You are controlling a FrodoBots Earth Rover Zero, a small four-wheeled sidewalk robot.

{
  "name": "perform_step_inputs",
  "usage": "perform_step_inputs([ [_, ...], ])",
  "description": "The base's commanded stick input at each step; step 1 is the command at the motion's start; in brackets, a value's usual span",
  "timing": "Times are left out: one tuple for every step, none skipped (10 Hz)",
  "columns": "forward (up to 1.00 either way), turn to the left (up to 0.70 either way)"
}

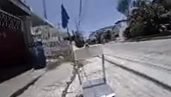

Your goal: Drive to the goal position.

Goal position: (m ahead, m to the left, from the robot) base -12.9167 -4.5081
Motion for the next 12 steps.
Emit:
perform_step_inputs([
  [0.0, -0.7],
  [0.0, -0.7],
  [0.0, -0.7],
  [0.0, -0.7],
  [0.0, -0.7],
  [0.0, -0.7],
  [0.0, -0.7],
  [0.0, -0.7],
  [0.0, -0.7],
  [0.0, -0.7],
  [0.0, -0.7],
  [0.0, -0.7],
])
